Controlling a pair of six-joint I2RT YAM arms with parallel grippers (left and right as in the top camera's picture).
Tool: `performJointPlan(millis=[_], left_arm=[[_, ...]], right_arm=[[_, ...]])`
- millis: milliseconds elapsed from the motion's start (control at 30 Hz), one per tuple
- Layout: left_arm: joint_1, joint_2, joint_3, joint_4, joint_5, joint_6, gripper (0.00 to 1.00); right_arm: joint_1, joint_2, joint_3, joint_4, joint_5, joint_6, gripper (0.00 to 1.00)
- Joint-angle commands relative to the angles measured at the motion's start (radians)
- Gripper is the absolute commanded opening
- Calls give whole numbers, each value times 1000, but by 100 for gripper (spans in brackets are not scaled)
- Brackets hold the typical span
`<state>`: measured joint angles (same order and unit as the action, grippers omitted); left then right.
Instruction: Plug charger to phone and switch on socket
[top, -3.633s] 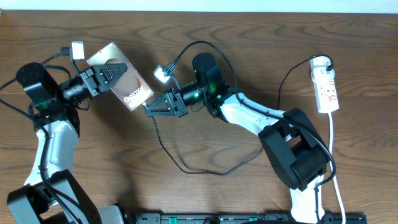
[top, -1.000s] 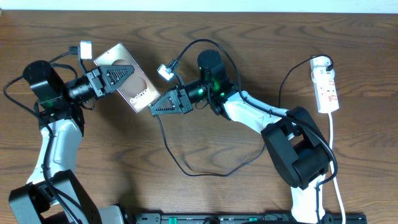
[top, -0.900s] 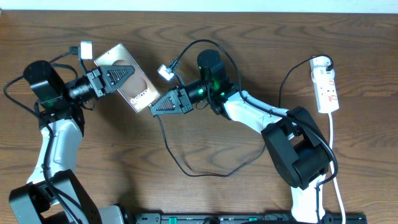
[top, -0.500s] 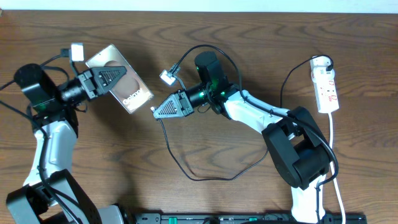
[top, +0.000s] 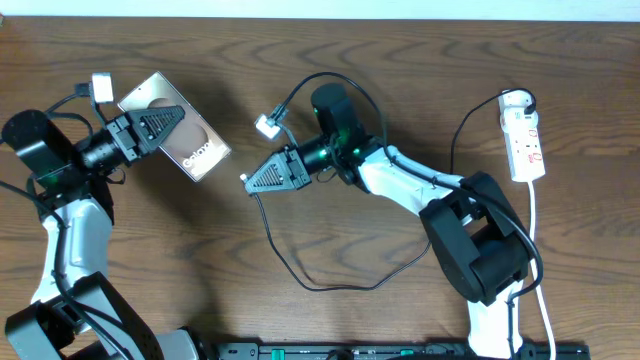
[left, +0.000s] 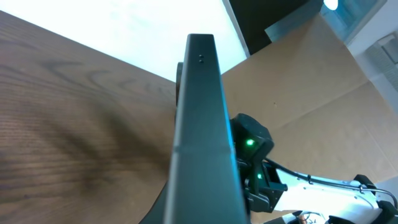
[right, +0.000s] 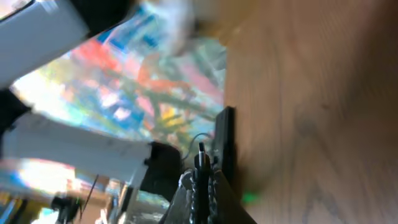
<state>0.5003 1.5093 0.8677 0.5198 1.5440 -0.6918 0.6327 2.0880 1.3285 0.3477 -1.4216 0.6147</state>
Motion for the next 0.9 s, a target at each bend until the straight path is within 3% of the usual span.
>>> performJointPlan(millis=[0, 367, 867], left_arm=[[26, -11, 2, 5, 27, 0, 7], [134, -11, 2, 5, 27, -1, 7], [139, -11, 2, 5, 27, -1, 7]], right_arm=[[31, -14, 10, 51, -142, 19, 1], [92, -15, 10, 117, -141, 35, 1], [102, -15, 10, 116, -139, 50, 1]])
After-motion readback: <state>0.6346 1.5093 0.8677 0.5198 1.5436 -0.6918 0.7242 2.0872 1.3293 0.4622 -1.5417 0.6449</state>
